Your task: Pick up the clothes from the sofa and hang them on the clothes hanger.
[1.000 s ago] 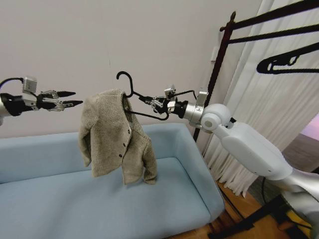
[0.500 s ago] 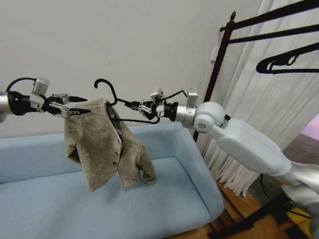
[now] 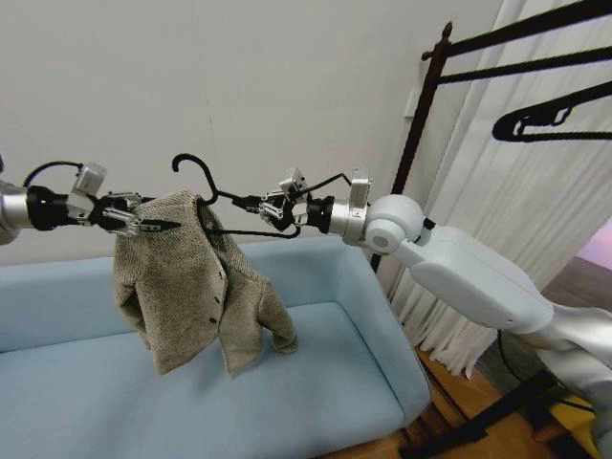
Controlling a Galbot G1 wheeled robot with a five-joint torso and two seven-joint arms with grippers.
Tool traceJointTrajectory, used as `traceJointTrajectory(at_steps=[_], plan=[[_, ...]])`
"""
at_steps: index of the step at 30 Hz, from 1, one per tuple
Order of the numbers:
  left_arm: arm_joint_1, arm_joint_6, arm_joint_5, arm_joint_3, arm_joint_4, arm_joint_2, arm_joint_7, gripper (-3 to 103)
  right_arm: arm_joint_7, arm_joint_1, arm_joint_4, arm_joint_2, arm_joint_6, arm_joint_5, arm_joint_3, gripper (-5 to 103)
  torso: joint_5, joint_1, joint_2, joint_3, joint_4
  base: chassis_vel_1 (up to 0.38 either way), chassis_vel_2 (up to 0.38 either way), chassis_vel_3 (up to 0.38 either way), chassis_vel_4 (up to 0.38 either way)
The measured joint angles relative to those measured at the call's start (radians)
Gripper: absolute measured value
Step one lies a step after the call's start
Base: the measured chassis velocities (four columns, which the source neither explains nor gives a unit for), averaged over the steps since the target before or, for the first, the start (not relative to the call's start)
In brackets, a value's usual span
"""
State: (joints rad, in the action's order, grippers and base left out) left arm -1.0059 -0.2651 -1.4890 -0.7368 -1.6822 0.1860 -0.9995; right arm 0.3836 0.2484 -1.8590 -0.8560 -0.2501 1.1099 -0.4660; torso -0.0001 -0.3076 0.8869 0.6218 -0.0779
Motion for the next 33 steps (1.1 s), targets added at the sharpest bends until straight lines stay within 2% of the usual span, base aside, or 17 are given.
traceJointTrajectory(at_steps=[1, 3, 7, 10, 14, 16, 18, 22, 24, 26, 30, 31, 33], plan=[[0.0, 0.0, 0.0, 0.001, 0.003, -0.003, -0.016, 65, -0.002, 0.001, 0.0, -0.001, 0.0, 0.0, -0.004, 2, 0.0, 0.0, 0.0, 0.0, 0.0, 0.0, 0.0, 0.0, 0.0], [-0.001, 0.0, -0.001, 0.002, 0.006, -0.005, -0.029, 65, -0.003, 0.002, 0.0, -0.001, 0.0, 0.0, -0.006, 2, 0.0, 0.0, 0.0, 0.0, 0.0, 0.0, 0.0, 0.0, 0.0], [-0.003, 0.002, -0.003, 0.004, 0.02, -0.014, -0.054, 43, -0.005, 0.006, 0.0, 0.001, 0.002, 0.002, -0.015, 2, 0.0, 0.0, 0.0, 0.0, 0.0, 0.0, 0.0, 0.0, 0.0], [-0.003, 0.003, -0.004, 0.005, 0.022, -0.017, -0.056, 38, -0.006, 0.006, 0.0, 0.002, 0.003, 0.002, -0.018, 2, 0.0, 0.0, 0.0, 0.0, 0.0001, 0.0, 0.0, 0.0, 0.0], [-0.004, 0.004, -0.004, 0.005, 0.02, -0.021, -0.057, 16, -0.009, 0.006, -0.007, 0.008, 0.005, 0.008, -0.021, 2, 0.0, 0.0, 0.0, 0.0, 0.0, 0.0, 0.0, 0.0, 0.0], [-0.004, 0.005, -0.004, 0.005, 0.019, -0.023, -0.058, 16, -0.01, 0.006, -0.009, 0.01, 0.005, 0.011, -0.022, 2, 0.0, 0.0, 0.0, 0.0, 0.0, 0.0, 0.0, 0.0, 0.0], [-0.004, 0.009, -0.007, 0.005, 0.017, -0.025, -0.059, 7, -0.011, 0.006, -0.013, 0.015, 0.005, 0.014, -0.022, 2, 0.0, 0.0, 0.0, 0.0, 0.0, 0.0, 0.0, 0.0, 0.0], [-0.004, 0.011, -0.01, 0.005, 0.015, -0.03, -0.065, 5, -0.029, 0.003, -0.017, 0.024, 0.007, 0.011, -0.024, -1, 0.0001, 0.0, 0.0, 0.0, 0.0, 0.0, 0.0, 0.0, 0.0], [-0.002, 0.006, -0.009, 0.006, 0.017, -0.035, -0.082, 5, -0.041, 0.0, -0.015, 0.033, 0.009, 0.01, -0.024, 9, 0.0001, 0.0, 0.0, 0.0, -0.0001, 0.0, 0.0, 0.0, 0.0], [-0.001, 0.002, -0.008, 0.006, 0.018, -0.037, -0.091, 5, -0.047, -0.002, -0.015, 0.036, 0.009, 0.01, -0.024, 9, 0.0, 0.0, 0.0, 0.0, 0.0, 0.0, 0.0, 0.0, 0.0], [0.006, -0.005, -0.001, 0.006, 0.018, -0.049, -0.128, 5, -0.103, -0.014, -0.03, 0.054, 0.009, 0.032, -0.023, 30, 0.0001, 0.0, 0.0, 0.0, 0.0001, 0.0, 0.0, 0.0, 0.0], [0.006, -0.005, -0.001, 0.006, 0.018, -0.049, -0.128, 5, -0.103, -0.014, -0.03, 0.054, 0.009, 0.032, -0.023, 30, 0.0001, 0.0, 0.0, 0.0, 0.0001, 0.0, 0.0, 0.0, 0.0], [0.008, -0.005, 0.002, 0.006, 0.018, -0.055, -0.137, 5, -0.132, -0.024, -0.033, 0.07, 0.004, 0.048, -0.01, 41, 0.0001, 0.0, 0.0, 0.0, 0.0001, 0.0, 0.0, 0.0, 0.0]])
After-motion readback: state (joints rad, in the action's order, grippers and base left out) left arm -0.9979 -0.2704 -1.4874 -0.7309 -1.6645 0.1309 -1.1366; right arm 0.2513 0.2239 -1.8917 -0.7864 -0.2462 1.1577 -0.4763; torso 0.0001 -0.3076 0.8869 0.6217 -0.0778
